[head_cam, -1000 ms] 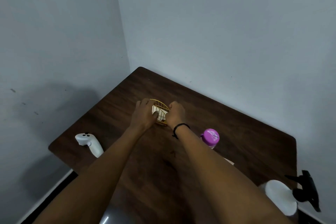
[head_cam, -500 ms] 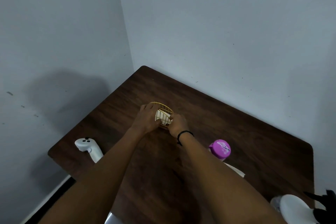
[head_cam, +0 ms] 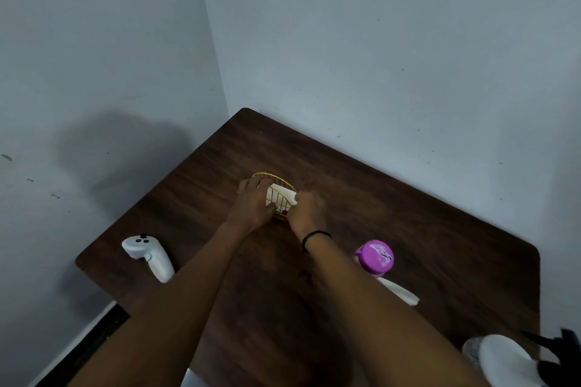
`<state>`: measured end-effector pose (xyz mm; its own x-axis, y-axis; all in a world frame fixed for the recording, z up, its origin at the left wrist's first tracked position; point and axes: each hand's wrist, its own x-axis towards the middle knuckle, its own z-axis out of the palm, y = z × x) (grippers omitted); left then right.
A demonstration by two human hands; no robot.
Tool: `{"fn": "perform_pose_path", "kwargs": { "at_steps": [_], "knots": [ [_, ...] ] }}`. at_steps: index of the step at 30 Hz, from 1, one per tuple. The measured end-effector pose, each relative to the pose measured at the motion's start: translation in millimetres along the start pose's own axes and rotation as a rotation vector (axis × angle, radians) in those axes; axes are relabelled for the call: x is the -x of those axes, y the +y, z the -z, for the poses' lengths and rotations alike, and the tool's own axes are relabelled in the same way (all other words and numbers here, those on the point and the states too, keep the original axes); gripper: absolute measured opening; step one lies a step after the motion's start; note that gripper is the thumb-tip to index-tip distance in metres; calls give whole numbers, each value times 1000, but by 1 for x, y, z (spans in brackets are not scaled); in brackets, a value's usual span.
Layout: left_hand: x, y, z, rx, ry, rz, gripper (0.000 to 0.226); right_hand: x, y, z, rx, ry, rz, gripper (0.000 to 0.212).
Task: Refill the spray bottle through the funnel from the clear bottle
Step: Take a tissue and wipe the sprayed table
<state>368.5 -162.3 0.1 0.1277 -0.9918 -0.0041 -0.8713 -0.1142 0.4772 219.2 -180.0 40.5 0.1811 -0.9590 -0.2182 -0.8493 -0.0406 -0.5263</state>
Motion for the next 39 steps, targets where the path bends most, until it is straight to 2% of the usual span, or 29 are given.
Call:
{"fn": "perform_pose_path", "kwargs": {
  "at_steps": [6,12,17,21,24,28,30,33,35,36,37,39],
  "knots": [
    [3,-4,-7,17,55,-11,68,9,-11,19,72,254,194,25],
    [6,-2,-6,49,86,8,77,17,-21,49,-34,317,282,12],
    [8,3,3,63,101,8,78,28,-26,74,-90,406,325,14],
    [13,9,7,134,122,19,79,38,-26,95,-245,423,296,16],
    [25,28,17,311,223,36,65,50,-25,113,-391,401,306,17],
    [42,61,39,781,401,175,32,72,-17,141,-605,386,341,17],
    [48,82,50,940,428,223,25,89,-9,155,-747,380,345,16],
    [57,118,63,1148,258,326,29,112,10,167,-905,383,325,18],
    [62,140,68,1385,13,473,39,121,23,169,-998,368,283,20],
    [68,149,69,1484,-99,488,41,126,30,170,-1042,363,259,20],
    [75,156,68,1527,-176,440,38,130,37,170,-1074,366,234,20],
    [83,164,62,1533,-223,337,27,136,49,173,-1124,390,184,21]
  ]
}}
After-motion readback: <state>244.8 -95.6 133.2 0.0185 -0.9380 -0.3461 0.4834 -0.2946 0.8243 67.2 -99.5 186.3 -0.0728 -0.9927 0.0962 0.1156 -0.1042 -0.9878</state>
